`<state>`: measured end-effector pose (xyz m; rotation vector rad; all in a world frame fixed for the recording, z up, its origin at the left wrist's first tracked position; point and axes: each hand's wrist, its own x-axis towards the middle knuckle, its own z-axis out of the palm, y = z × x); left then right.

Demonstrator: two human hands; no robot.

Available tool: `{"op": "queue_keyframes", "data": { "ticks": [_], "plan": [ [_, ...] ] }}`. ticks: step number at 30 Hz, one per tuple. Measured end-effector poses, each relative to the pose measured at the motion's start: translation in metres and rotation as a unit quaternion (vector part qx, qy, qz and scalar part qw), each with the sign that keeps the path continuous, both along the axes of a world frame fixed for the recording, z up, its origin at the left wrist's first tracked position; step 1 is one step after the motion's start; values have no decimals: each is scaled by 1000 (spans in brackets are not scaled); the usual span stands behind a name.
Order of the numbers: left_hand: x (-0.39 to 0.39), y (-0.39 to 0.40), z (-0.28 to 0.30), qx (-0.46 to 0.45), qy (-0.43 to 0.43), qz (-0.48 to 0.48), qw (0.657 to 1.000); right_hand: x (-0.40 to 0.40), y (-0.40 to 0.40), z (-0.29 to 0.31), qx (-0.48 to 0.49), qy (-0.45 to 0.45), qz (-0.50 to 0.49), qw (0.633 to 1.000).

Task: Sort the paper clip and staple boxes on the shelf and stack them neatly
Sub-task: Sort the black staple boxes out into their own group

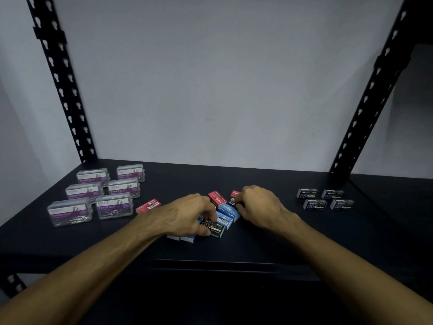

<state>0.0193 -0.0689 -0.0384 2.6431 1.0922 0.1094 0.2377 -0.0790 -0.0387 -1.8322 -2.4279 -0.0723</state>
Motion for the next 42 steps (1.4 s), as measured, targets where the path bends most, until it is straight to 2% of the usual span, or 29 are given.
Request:
{"op": "queue_keyframes", "data": {
  "ticks": [4, 9, 16, 26, 33, 42],
  "plan": [
    [2, 0, 0, -12, 1, -1, 1000, -2, 0, 1, -9, -37, 1, 999],
    [3, 1, 3, -42, -3, 4, 999, 2, 2, 5, -43, 6, -4, 999],
    [3, -4, 3, -115, -59, 12, 992, 4, 5, 5, -62, 59, -4, 996],
    [2, -5, 6, -124, -89, 7, 988, 18, 8, -3, -34, 176, -4, 984],
    [3, -4, 1, -111, -128, 25, 985, 20, 8, -6, -41, 204, -13, 978],
    [4, -5, 1, -107, -115, 22, 987, 20, 9, -5, -52, 185, -17, 981]
  ]
}}
